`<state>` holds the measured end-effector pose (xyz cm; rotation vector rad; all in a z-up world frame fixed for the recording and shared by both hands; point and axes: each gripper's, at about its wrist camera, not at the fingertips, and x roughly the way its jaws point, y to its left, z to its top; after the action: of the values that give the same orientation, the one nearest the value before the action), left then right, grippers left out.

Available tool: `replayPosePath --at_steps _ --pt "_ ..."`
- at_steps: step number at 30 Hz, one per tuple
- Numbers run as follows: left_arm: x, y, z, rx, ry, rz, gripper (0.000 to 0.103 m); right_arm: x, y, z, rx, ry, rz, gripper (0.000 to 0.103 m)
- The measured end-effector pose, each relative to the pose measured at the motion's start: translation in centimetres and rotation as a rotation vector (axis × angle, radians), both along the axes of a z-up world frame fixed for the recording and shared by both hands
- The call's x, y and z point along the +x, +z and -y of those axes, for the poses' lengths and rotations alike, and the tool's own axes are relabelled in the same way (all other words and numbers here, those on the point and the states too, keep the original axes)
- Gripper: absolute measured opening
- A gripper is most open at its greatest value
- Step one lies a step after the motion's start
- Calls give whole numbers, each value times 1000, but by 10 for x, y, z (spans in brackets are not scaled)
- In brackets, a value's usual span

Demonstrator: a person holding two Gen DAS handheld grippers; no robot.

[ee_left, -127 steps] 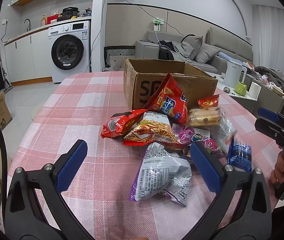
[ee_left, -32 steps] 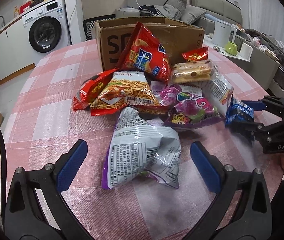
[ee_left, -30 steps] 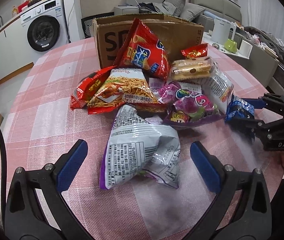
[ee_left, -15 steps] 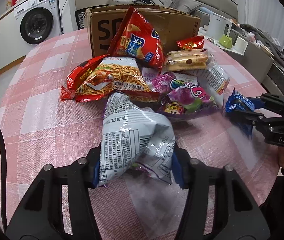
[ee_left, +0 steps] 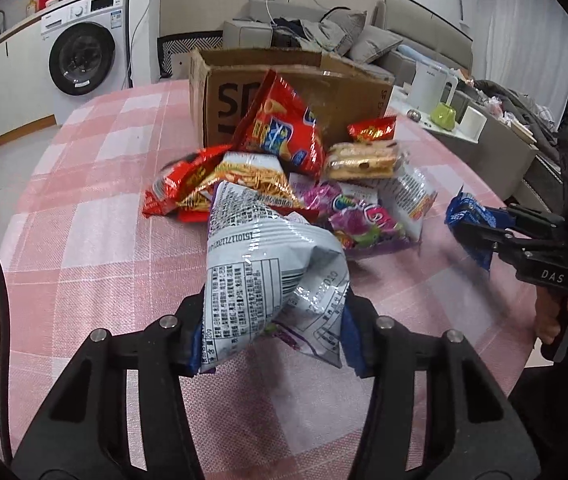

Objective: Organize snacks
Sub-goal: 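Carry both packets over the cardboard box and release the blue cookie packet from the right tool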

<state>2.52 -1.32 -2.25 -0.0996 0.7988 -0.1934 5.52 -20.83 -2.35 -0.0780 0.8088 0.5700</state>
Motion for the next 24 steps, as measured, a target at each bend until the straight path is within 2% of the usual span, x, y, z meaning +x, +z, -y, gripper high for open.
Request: replayPosePath --at_steps 10,24 --pt "-18 40 -4 -7 7 88 49 -3 20 1 47 -19 44 46" --pt "8 76 -6 8 52 163 49 13 53 -7 97 -27 89 46"
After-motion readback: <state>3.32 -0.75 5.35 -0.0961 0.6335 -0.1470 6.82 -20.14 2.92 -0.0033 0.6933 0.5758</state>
